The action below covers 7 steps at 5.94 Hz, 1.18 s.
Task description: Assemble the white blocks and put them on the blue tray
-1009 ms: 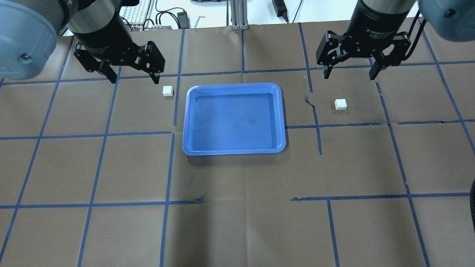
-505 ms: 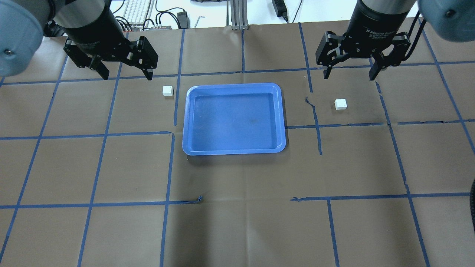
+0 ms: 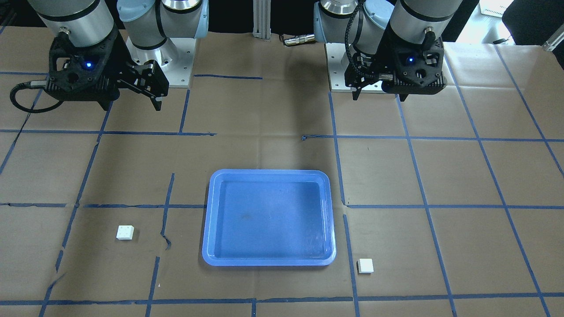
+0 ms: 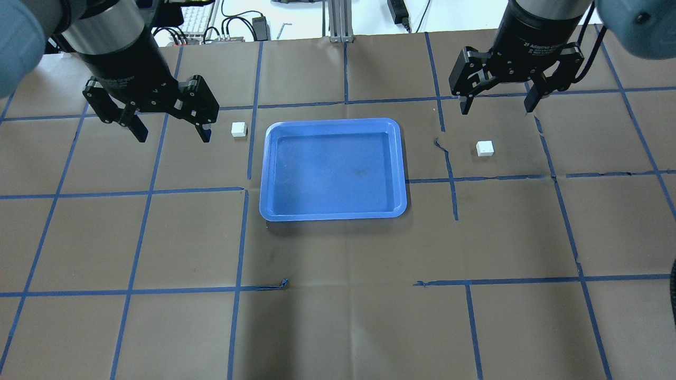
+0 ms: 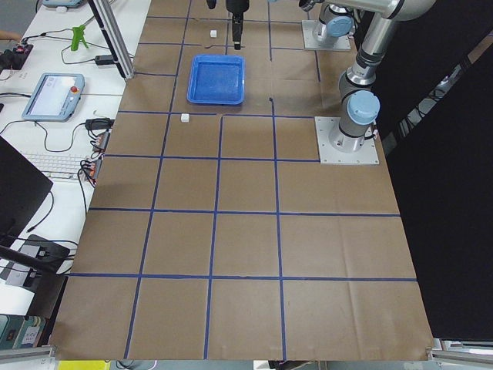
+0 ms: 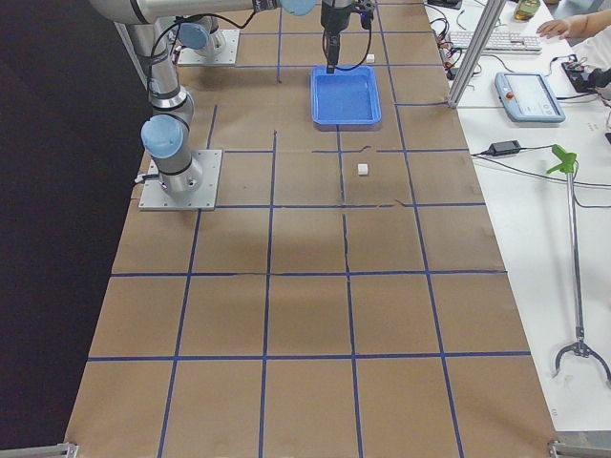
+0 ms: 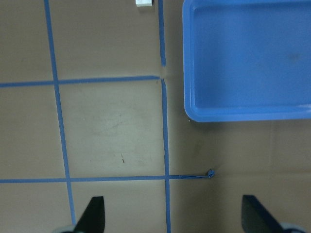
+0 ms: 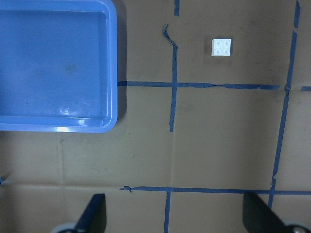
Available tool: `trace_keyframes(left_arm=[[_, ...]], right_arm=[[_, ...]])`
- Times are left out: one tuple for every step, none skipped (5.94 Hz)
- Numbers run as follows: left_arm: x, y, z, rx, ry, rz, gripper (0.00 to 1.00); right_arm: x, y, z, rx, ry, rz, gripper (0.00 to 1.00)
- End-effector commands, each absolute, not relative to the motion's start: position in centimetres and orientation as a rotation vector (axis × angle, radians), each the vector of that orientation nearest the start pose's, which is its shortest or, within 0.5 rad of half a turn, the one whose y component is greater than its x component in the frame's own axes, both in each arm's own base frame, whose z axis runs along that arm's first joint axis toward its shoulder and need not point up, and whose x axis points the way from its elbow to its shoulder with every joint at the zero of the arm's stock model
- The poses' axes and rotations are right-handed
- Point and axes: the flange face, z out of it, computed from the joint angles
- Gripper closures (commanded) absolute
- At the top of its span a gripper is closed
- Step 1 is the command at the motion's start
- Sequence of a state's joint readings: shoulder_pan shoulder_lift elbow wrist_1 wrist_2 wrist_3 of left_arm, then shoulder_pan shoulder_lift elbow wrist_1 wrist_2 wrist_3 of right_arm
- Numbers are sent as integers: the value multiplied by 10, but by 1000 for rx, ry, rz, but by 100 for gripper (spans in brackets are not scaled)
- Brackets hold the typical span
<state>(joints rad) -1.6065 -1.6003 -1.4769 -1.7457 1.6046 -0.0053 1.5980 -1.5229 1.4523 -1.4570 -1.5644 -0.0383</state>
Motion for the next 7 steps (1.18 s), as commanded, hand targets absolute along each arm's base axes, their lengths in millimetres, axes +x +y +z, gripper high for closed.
trace_keyframes(left_arm=[[-145,-548,454,16,3112,72,0],[-135,-590,417,-13,3113,109,0],[-119,-629,382,-37,3115,58,0],[-105,-655,346,-69,3116,34,0],[-92,-668,317,-95,3119,61,0],[-91,-675,287,-87,3116,120,0],[-91,-691,238,-78,3116,121,0]], right_arm=[[146,-504,509,-450,3099,73,0],[141,-506,507,-674,3095,85,0],[133,-512,504,-942,3027,86,0],[122,-522,493,-1289,2876,113,0],[104,-538,477,-1565,2700,148,0],[86,-558,467,-1867,2516,93,0],[69,-575,458,-2125,2327,48,0]])
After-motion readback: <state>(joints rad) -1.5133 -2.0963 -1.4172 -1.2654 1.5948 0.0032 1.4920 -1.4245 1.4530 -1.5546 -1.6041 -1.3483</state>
